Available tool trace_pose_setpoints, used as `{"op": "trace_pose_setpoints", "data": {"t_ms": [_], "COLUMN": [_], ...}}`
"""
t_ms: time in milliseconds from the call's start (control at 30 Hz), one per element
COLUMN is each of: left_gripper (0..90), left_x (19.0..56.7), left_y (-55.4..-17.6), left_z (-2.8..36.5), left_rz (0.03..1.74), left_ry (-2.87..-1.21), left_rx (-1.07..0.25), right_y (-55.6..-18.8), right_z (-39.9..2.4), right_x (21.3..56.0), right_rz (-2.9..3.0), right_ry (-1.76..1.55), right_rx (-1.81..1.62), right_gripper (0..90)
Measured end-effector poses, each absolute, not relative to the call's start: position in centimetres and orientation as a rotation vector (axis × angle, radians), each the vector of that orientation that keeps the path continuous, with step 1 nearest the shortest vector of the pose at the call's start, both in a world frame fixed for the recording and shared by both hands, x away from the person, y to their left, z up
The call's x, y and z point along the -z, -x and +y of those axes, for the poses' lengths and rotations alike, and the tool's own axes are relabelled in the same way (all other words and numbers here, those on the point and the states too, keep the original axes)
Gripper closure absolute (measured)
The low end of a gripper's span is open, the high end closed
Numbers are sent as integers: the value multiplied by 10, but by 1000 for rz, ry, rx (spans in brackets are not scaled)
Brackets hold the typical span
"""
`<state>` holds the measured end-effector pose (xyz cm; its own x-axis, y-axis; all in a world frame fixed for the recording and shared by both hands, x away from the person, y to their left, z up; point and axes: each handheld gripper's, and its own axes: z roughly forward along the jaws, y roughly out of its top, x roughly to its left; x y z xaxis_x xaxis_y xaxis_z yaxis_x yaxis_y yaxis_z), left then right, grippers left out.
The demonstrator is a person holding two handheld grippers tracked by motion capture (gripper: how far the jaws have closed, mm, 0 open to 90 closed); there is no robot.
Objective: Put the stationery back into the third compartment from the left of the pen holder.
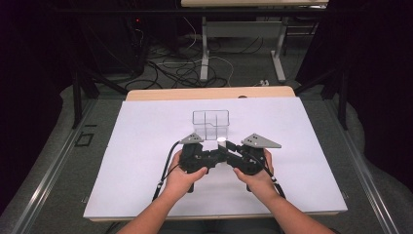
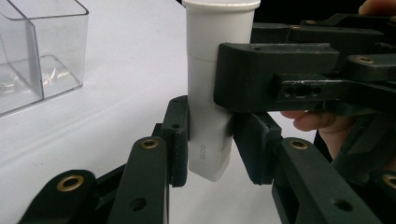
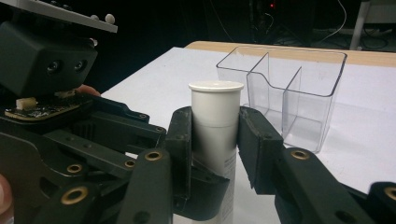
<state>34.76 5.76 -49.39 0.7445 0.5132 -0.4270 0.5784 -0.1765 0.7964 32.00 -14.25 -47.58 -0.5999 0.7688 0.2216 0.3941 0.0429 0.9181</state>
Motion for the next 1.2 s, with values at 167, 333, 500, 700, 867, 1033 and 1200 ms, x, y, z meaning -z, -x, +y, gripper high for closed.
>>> {"op": "trace_pose_setpoints", "data": {"t_ms": [167, 333, 500, 700, 867, 1033, 1200], "left_gripper": [671, 673, 673, 673, 673, 673, 673], "left_x": [494, 495, 497, 495, 487, 479, 471], "left_y": [-348, -349, -354, -362, -367, -373, -380], "left_z": [58, 57, 59, 62, 60, 57, 53], "left_rz": [855, 864, 894, 912, 906, 888, 863], "left_ry": [-1823, -1826, -1818, -1795, -1789, -1790, -1797], "left_rx": [73, 68, 60, 15, -44, -102, -152], "right_y": [-320, -322, -320, -322, -330, -336, -338], "right_z": [-143, -143, -147, -158, -169, -180, -187], "right_x": [475, 475, 472, 468, 474, 479, 489], "right_rz": [1995, 2006, 1993, 1958, 1999, 2015, 2062], "right_ry": [-1184, -1196, -1185, -1171, -1212, -1252, -1256], "right_rx": [-1574, -1571, -1621, -1640, -1557, -1478, -1354], "right_gripper": [664, 652, 533, 414, 316, 185, 151]}}
